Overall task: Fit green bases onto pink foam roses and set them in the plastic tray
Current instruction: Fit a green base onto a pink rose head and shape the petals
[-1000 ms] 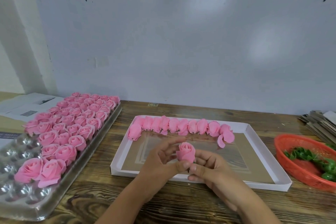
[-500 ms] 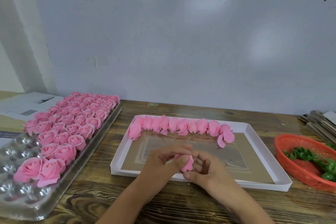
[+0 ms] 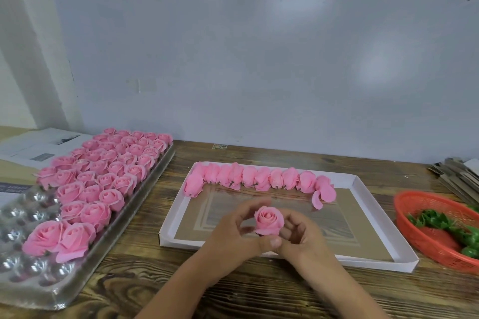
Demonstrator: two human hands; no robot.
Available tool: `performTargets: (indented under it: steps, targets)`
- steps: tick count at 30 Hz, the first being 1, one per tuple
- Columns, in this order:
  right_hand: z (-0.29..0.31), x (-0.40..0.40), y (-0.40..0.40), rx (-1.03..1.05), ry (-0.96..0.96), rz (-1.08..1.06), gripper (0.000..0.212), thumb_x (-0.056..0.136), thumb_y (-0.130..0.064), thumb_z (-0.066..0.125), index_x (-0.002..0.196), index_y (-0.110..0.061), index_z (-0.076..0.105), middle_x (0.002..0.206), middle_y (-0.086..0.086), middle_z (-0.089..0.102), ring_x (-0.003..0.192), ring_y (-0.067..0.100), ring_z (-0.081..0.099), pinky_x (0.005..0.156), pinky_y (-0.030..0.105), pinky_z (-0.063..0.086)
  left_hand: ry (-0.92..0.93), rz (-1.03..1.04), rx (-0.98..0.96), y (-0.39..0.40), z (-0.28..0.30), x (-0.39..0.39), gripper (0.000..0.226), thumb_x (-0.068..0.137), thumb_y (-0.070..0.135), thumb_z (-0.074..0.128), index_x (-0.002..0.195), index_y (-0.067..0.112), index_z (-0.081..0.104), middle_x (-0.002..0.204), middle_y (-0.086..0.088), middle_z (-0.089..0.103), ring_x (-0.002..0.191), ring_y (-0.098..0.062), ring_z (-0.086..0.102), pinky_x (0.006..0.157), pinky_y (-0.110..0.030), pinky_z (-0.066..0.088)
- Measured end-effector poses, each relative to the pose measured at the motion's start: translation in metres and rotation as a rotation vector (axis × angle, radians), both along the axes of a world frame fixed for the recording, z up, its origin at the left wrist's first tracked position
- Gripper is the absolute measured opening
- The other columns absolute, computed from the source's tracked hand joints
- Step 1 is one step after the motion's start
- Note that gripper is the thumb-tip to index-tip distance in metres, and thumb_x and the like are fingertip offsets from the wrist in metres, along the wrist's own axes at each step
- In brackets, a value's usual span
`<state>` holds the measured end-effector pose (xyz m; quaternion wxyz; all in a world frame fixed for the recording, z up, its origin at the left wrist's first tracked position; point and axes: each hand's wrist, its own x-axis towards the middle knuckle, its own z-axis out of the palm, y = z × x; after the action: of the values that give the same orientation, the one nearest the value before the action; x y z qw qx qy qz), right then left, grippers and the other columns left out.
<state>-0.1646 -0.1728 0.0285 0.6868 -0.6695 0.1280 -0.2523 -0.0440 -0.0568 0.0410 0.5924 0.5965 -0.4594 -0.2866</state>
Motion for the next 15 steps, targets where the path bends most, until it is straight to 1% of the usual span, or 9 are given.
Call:
performTargets:
  steps: [1,2,4,5,7,9,10,13,15]
  targets:
    - [0.0008,-0.0003,0.0003,-0.034,0.030,-0.012,0.035,0.074,0.000,0.076,0.106,-0.010,0.067,0.100,0.010,0.076,0.097,0.028,0.071,0.087,0.038,0.055,0.033,0.034,-0.039,-0.0005,0.0003,0.0000,0.053,0.068,0.054,0.084,0.118,0.051,0.066,0.121,0.017,0.069,0.119,-0.005,0.061,0.099,-0.029,0.051]
    - [0.0014,-0.0005,0.0005,-0.074,0.071,-0.021,0.034,0.075,0.001,0.078,0.105,-0.012,0.067,0.098,0.008,0.076,0.094,0.027,0.071,0.087,0.040,0.054,0.076,0.063,-0.084,-0.0003,0.0011,-0.0001,0.052,0.068,0.062,0.082,0.116,0.048,0.069,0.121,0.016,0.069,0.119,-0.005,0.061,0.096,-0.027,0.052]
    - [0.0018,-0.0012,0.0017,-0.146,0.143,-0.003,0.035,0.076,0.000,0.078,0.105,-0.016,0.068,0.096,0.003,0.077,0.091,0.021,0.072,0.084,0.034,0.055,0.132,0.080,-0.145,0.0016,0.0024,-0.0006,0.043,0.072,0.067,0.076,0.104,0.039,0.077,0.118,0.010,0.072,0.114,-0.009,0.065,0.089,-0.022,0.053]
    - [0.0023,-0.0014,0.0032,-0.169,0.159,0.014,0.036,0.075,-0.003,0.078,0.106,-0.017,0.069,0.095,0.002,0.077,0.090,0.018,0.072,0.081,0.030,0.055,0.133,0.073,-0.153,0.0024,0.0029,-0.0011,0.036,0.076,0.063,0.075,0.097,0.034,0.080,0.117,0.007,0.073,0.110,-0.011,0.068,0.088,-0.022,0.053]
    - [0.0040,-0.0020,0.0059,-0.198,0.156,0.039,0.034,0.072,-0.009,0.077,0.104,-0.019,0.070,0.094,0.001,0.077,0.086,0.011,0.071,0.074,0.023,0.051,0.110,0.056,-0.142,0.0021,0.0021,-0.0016,0.020,0.085,0.045,0.076,0.088,0.027,0.082,0.115,0.003,0.075,0.107,-0.014,0.070,0.088,-0.023,0.053]
    - [0.0062,-0.0032,0.0067,-0.189,0.129,0.055,0.030,0.072,-0.009,0.075,0.099,-0.020,0.071,0.095,0.002,0.077,0.087,0.012,0.071,0.074,0.022,0.050,0.097,0.033,-0.135,0.0008,0.0000,-0.0018,0.009,0.088,0.027,0.075,0.086,0.022,0.082,0.113,0.002,0.076,0.107,-0.014,0.070,0.089,-0.021,0.052]
    - [0.0065,-0.0036,0.0068,-0.171,0.109,0.070,0.028,0.073,-0.007,0.075,0.098,-0.019,0.071,0.097,0.003,0.077,0.090,0.014,0.072,0.075,0.023,0.051,0.099,0.025,-0.131,0.0005,-0.0001,-0.0018,0.008,0.088,0.024,0.075,0.085,0.023,0.082,0.113,0.003,0.076,0.108,-0.013,0.070,0.090,-0.020,0.052]
    - [0.0044,-0.0026,0.0078,-0.090,0.051,0.113,0.030,0.073,0.001,0.074,0.098,-0.017,0.072,0.100,0.007,0.076,0.097,0.020,0.072,0.079,0.024,0.054,0.096,-0.002,-0.136,0.0002,0.0022,-0.0035,0.009,0.082,0.035,0.075,0.085,0.032,0.082,0.114,0.007,0.076,0.116,-0.009,0.066,0.093,-0.019,0.050]
    - [0.0021,-0.0004,0.0084,-0.053,0.026,0.100,0.036,0.071,0.002,0.074,0.105,-0.010,0.070,0.101,0.011,0.076,0.098,0.021,0.072,0.079,0.023,0.054,0.054,-0.026,-0.125,0.0004,0.0017,-0.0040,0.014,0.080,0.039,0.077,0.091,0.033,0.081,0.115,0.010,0.075,0.120,-0.006,0.063,0.095,-0.019,0.049]
